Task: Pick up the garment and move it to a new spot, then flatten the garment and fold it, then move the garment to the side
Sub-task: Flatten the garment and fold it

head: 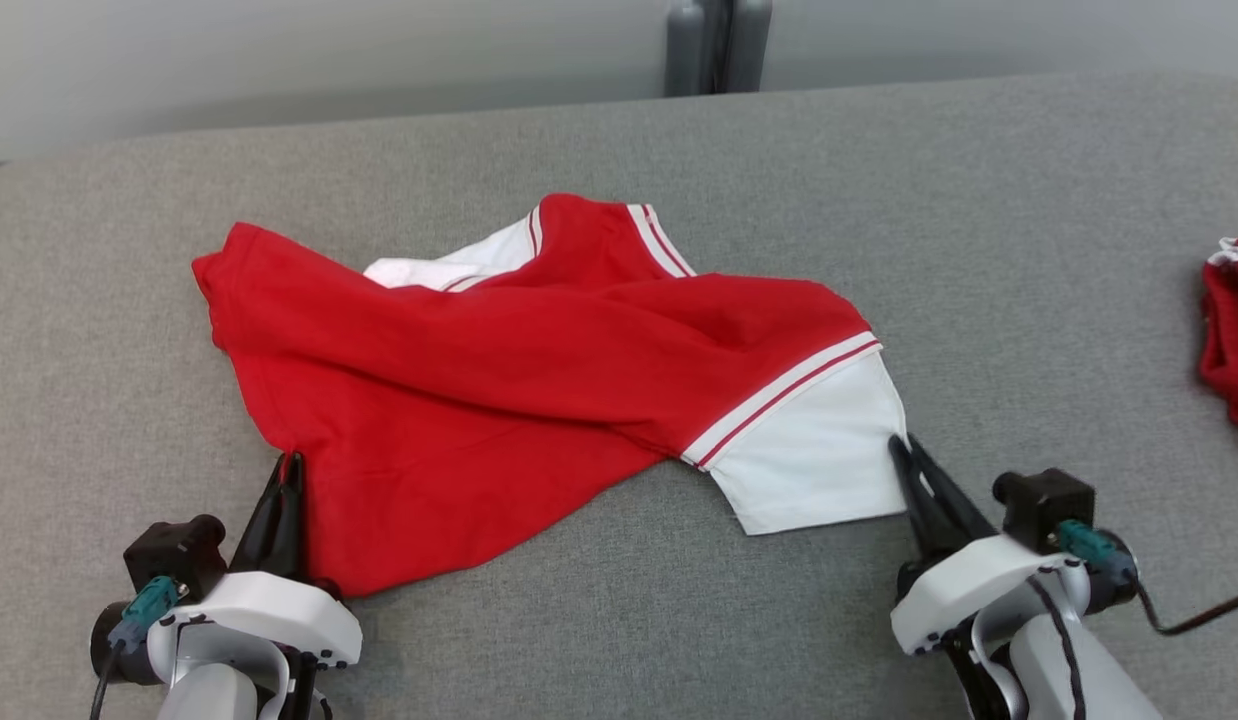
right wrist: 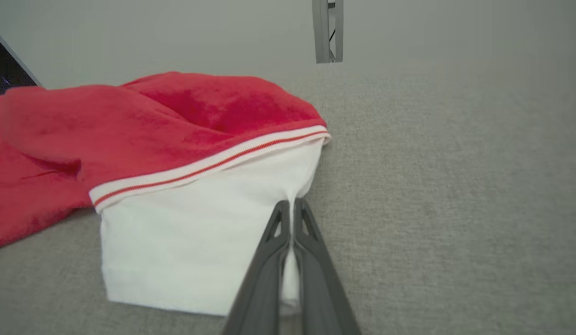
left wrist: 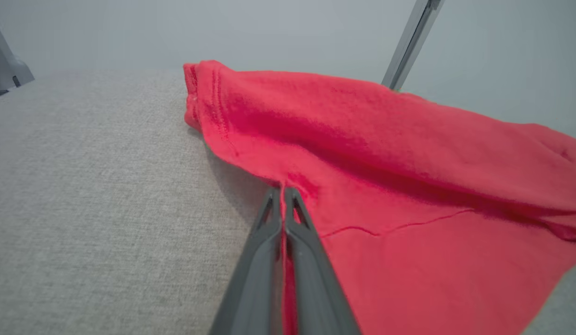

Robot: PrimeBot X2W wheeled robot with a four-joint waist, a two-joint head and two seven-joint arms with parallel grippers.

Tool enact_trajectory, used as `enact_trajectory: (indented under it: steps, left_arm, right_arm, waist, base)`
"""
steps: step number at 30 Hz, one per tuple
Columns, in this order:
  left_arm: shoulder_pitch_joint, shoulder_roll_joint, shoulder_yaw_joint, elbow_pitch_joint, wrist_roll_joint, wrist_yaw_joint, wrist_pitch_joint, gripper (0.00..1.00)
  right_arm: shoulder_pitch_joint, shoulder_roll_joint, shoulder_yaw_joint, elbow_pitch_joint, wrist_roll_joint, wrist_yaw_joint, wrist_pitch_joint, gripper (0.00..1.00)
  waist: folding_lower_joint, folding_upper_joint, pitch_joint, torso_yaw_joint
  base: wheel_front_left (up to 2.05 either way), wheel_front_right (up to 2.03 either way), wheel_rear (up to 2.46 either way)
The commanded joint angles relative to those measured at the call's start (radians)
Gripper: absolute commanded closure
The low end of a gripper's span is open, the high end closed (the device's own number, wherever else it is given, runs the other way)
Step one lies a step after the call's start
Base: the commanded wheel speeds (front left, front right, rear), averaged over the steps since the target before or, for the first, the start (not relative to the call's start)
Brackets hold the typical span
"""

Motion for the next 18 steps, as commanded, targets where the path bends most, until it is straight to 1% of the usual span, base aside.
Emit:
enact_trajectory:
  steps: [1, 8, 12, 13, 18]
  left_arm:
    - [0.013, 0.005, 0.011, -0.033, 0.017, -0.004, 0.001, 1.0]
    - [0.013, 0.04, 0.035, -0.152, 0.046, -0.01, 0.001, 1.0]
    - [-0.029, 0.094, 0.036, -0.224, 0.065, -0.011, 0.001, 1.0]
    - [-0.029, 0.094, 0.036, -0.224, 0.065, -0.011, 0.001, 1.0]
    - [-0.122, 0.183, 0.007, -0.282, 0.074, -0.011, 0.001, 1.0]
  right_arm:
    - [0.011, -0.005, -0.013, -0.046, 0.011, 0.0, 0.001, 1.0]
    - [-0.023, -0.005, -0.045, -0.189, 0.025, 0.0, 0.001, 1.0]
    - [-0.072, -0.009, -0.062, -0.251, 0.028, 0.0, 0.001, 1.0]
    - [-0.072, -0.009, -0.062, -0.251, 0.028, 0.0, 0.001, 1.0]
    - [-0.171, -0.036, -0.079, -0.325, 0.052, 0.0, 0.001, 1.0]
  waist:
    - [0.0, 0.0, -0.039, -0.01]
    - [0.0, 0.0, -0.136, -0.018]
    - [0.0, 0.0, -0.194, -0.02]
    - [0.0, 0.0, -0.194, -0.02]
    - [0.0, 0.0, -0.228, -0.022]
  base:
    - [0.0, 0.0, 0.0]
    - [0.0, 0.0, 0.0]
    - [0.0, 0.0, 0.0]
    - [0.0, 0.0, 0.0]
    - [0.0, 0.0, 0.0]
